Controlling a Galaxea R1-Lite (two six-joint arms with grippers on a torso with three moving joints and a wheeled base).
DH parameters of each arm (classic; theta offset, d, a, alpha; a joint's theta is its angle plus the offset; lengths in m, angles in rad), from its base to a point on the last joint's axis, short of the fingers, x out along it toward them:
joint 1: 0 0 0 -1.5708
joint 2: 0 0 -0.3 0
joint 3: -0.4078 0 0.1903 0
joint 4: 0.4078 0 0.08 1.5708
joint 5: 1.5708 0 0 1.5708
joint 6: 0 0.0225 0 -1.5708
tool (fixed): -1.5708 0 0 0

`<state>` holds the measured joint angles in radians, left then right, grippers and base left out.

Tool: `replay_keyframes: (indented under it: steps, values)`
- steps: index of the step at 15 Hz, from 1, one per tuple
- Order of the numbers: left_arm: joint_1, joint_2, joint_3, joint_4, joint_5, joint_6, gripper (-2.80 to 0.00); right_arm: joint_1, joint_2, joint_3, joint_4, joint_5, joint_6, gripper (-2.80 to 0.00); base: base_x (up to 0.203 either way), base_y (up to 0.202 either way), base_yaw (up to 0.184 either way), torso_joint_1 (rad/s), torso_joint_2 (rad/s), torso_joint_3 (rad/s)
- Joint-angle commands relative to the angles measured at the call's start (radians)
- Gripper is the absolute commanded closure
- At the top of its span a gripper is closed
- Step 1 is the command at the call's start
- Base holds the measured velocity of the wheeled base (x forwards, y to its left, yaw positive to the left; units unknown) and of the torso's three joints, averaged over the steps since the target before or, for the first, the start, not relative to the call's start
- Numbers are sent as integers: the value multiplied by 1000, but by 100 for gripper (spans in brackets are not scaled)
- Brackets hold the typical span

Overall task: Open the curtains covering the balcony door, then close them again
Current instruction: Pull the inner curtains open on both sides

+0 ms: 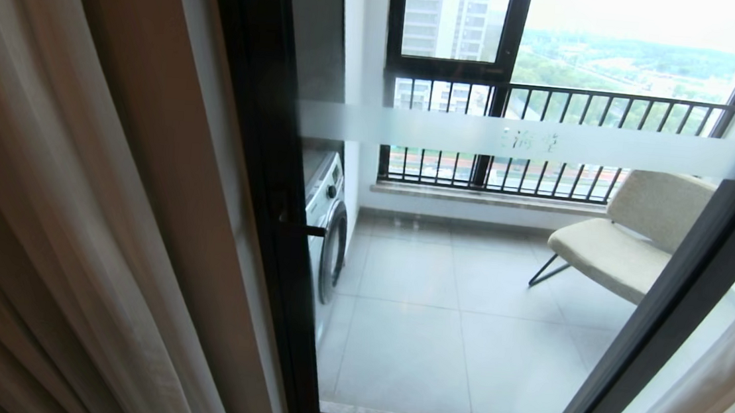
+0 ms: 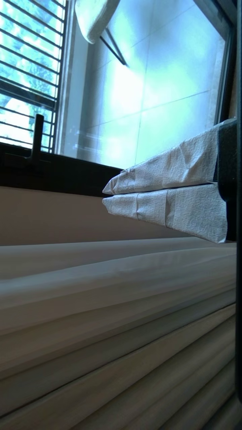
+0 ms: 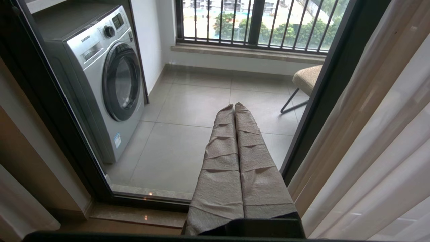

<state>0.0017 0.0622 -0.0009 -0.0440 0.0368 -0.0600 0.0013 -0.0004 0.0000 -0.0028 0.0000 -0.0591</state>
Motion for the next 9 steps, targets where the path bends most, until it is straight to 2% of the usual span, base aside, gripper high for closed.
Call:
replay_keyframes:
  steps: [1, 9]
  values:
    - [3, -62, 1, -1, 1, -1, 0, 0, 0, 0, 0, 0, -1, 0, 0, 0, 0, 0, 0, 0]
    - [3, -61, 1, -5, 2, 0, 0, 0, 0, 0, 0, 0, -1, 0, 0, 0, 0, 0, 0, 0]
